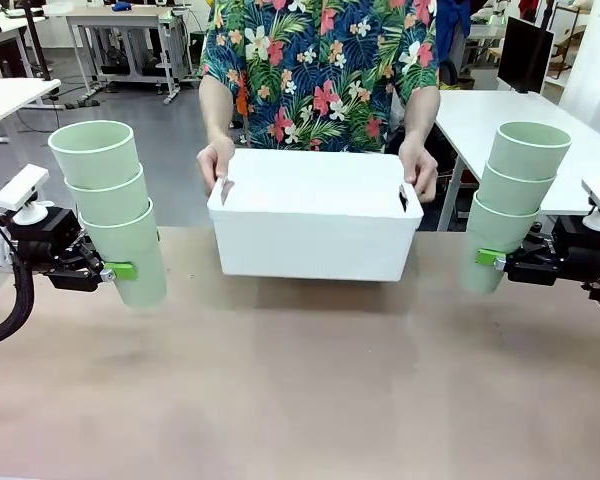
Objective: Stack the cups and store them in the basket.
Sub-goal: Place the stack of Reusable plastic cups into the Pantry Basket.
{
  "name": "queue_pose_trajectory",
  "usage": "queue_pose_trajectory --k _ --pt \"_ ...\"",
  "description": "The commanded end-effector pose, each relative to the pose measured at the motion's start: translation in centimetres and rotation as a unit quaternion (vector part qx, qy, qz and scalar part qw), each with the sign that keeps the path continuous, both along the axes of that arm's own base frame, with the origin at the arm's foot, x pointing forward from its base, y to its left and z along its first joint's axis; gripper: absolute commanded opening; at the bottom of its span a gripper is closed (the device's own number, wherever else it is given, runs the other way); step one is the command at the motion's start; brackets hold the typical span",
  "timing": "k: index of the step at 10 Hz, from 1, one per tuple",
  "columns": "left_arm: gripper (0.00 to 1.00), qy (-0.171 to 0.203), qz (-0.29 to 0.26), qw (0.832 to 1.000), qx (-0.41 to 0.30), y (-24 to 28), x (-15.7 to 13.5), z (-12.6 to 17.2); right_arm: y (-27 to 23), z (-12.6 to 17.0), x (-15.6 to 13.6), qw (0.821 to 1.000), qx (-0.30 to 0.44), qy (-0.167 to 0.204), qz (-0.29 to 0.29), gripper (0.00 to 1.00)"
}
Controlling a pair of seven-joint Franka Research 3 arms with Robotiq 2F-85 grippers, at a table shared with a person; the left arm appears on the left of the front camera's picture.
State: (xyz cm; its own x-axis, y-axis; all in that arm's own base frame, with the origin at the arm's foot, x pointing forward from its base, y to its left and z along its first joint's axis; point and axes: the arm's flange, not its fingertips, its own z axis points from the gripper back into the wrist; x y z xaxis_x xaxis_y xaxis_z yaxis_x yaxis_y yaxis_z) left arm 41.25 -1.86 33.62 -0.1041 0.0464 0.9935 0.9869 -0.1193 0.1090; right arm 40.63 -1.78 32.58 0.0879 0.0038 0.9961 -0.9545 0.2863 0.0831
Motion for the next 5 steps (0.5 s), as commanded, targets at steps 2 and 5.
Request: queue_pose_trajectory --k 2,5 --pt "0.85 -0.004 -0.002 1.0 -0.003 0.07 -0.11 0.42 0.07 0.31 0.02 1.0 -0.001 -0.004 0.0 0.85" --pt "0.85 -0.004 -0.002 1.0 -0.003 0.07 -0.11 0.42 0.07 0.31 0.02 1.0 -0.001 -0.004 0.0 0.85"
